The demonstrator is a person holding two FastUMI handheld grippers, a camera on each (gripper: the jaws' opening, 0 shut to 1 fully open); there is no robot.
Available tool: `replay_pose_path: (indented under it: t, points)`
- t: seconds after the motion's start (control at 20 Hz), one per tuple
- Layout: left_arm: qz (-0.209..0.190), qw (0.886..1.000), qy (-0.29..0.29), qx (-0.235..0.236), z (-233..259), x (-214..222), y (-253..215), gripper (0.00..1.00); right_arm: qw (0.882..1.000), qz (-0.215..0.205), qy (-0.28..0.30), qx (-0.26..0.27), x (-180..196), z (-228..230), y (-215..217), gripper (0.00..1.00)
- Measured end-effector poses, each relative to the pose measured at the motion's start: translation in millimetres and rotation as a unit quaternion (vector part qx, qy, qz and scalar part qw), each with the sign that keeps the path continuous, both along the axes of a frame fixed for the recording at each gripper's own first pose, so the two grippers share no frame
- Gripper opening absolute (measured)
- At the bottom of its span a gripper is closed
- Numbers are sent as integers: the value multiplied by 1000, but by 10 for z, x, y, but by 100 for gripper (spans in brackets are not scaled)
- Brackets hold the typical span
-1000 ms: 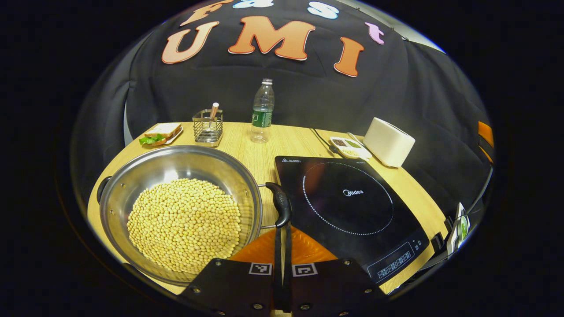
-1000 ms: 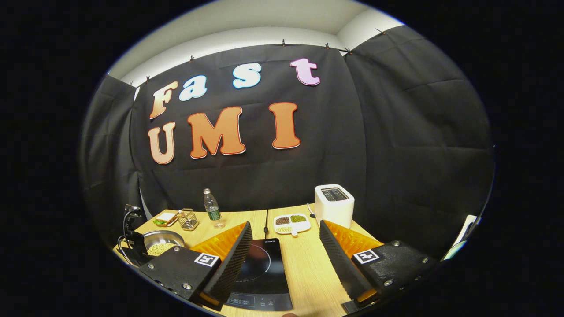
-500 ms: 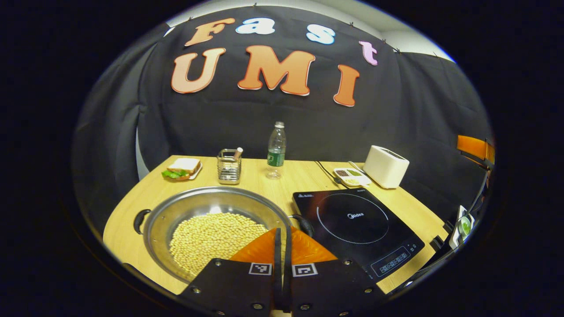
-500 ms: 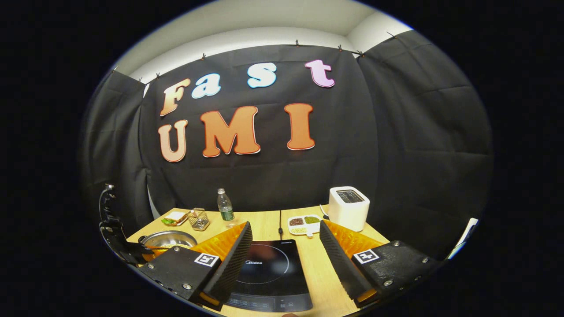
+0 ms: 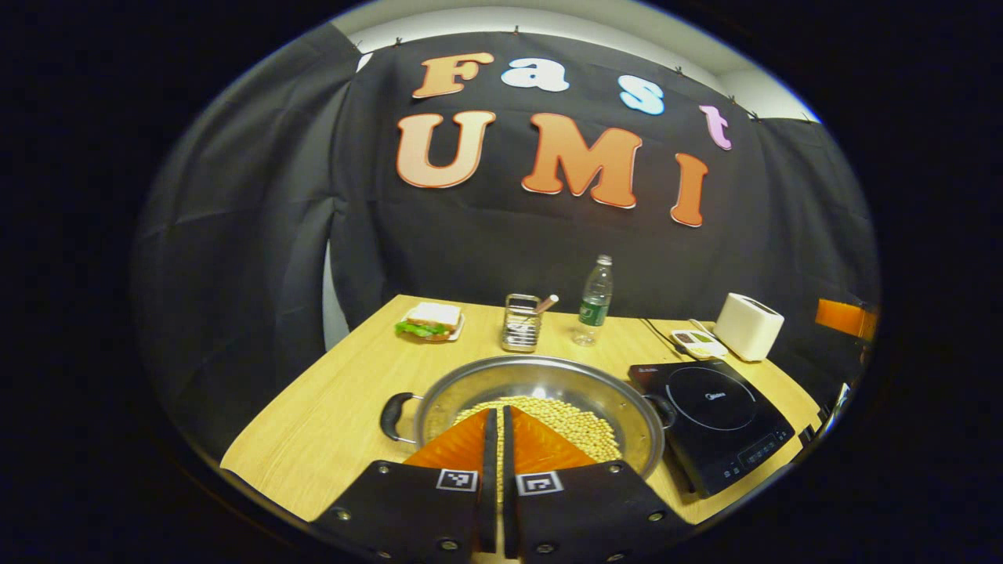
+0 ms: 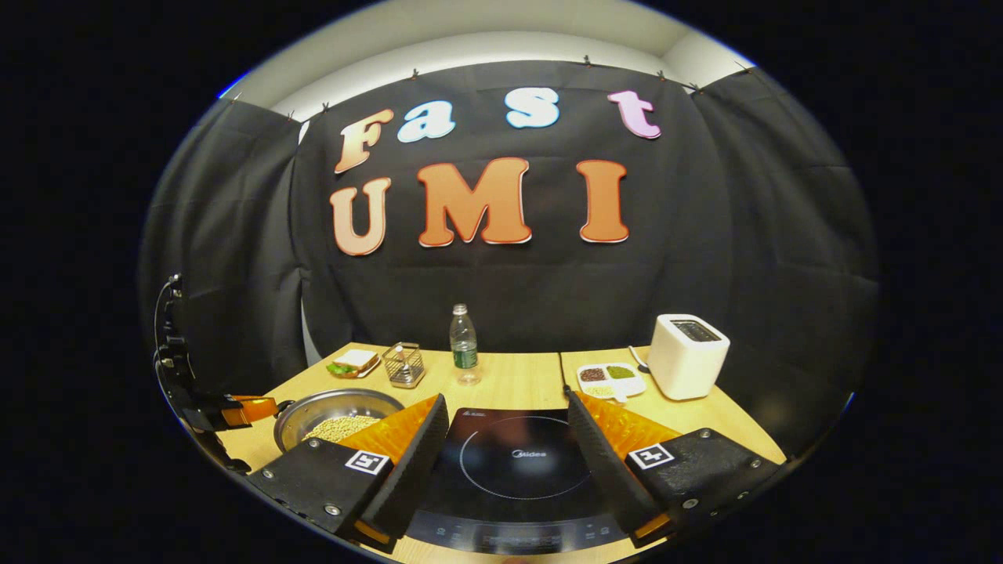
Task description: First push the handle of the pot to place it horizontally, then grasp the pot with both hands and set it on the induction cooktop.
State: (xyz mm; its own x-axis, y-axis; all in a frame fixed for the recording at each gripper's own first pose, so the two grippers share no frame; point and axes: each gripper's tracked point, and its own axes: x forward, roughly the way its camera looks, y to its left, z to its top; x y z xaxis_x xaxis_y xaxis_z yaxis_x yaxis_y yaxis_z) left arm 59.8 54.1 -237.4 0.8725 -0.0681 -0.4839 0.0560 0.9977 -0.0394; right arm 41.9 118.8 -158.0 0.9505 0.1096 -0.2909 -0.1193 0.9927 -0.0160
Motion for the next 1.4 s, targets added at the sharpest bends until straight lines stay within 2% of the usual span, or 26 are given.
replay_pose_path:
  t: [0.1, 0.25, 0.3, 0.4, 0.45, 0.5, 0.65, 0.75, 0.8, 0.9, 1.0, 1.4]
  points:
    - [10, 1000, 3, 0, -29, -8, 197, 20, 1000, 6, 11, -7, 57, -146, 201, 96]
    - [14, 1000, -2, 2, -24, 31, 416, 21, 999, 15, 33, -2, 116, -384, 490, 95]
    - [14, 1000, -6, 0, -46, 51, 481, 34, 999, 16, 41, -1, 137, -470, 565, 95]
    - [18, 1000, -8, -7, -90, 75, 599, 31, 998, 16, 62, -4, 184, -663, 700, 95]
    - [16, 1000, -2, -14, -143, 87, 633, 33, 997, 16, 71, -9, 212, -756, 741, 95]
    - [16, 1000, 2, -19, -217, 95, 665, 43, 997, 15, 79, -15, 241, -840, 778, 96]
    - [18, 999, 12, -24, -341, 226, 770, 45, 994, 9, 102, -25, 336, -1094, 876, 96]
    - [16, 1000, 15, -17, -437, 308, 821, 72, 992, 4, 120, -29, 397, -1258, 923, 96]
    - [11, 1000, 17, -16, -500, 368, 816, 81, 991, 2, 129, -32, 423, -1350, 943, 96]
    - [1, 999, 31, -15, -632, 440, 808, 77, 989, -1, 146, -33, 479, -1498, 984, 96]
    - [-9, 998, 52, -17, -770, 490, 790, 88, 986, 1, 164, -25, 513, -1621, 1052, 96]
    - [-10, 996, 86, -24, -1127, 602, 862, 87, 980, 4, 200, -19, 612, -1900, 1196, 96]
